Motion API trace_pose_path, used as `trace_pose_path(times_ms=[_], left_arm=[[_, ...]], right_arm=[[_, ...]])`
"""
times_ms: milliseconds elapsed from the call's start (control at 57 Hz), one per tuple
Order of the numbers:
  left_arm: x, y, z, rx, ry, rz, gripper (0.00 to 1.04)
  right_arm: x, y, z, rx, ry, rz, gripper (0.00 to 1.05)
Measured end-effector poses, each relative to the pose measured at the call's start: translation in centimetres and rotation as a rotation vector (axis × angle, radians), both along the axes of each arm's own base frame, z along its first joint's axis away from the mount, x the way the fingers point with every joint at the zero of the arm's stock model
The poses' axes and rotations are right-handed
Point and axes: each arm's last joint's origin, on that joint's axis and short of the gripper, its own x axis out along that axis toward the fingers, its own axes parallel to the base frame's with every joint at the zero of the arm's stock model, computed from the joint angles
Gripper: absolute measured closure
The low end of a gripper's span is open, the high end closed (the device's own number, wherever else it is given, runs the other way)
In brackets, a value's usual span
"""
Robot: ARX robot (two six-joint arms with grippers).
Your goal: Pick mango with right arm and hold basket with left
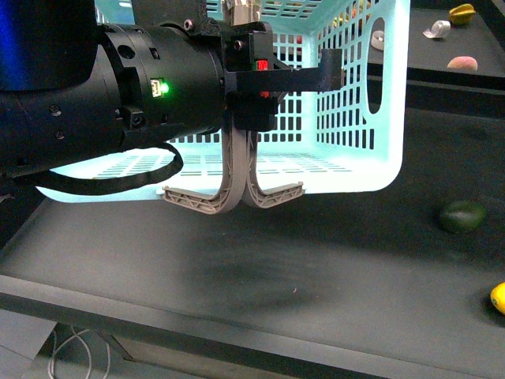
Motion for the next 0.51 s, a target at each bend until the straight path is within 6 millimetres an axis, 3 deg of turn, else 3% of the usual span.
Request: trace_pose_path(times_ms=[508], left_arm=[[0.04, 0.00, 0.05, -0.001, -0.002, 0.001, 1.01]], right_arm=[[0.00, 0.00, 0.00, 0.000, 0.000, 0.000, 0.08]])
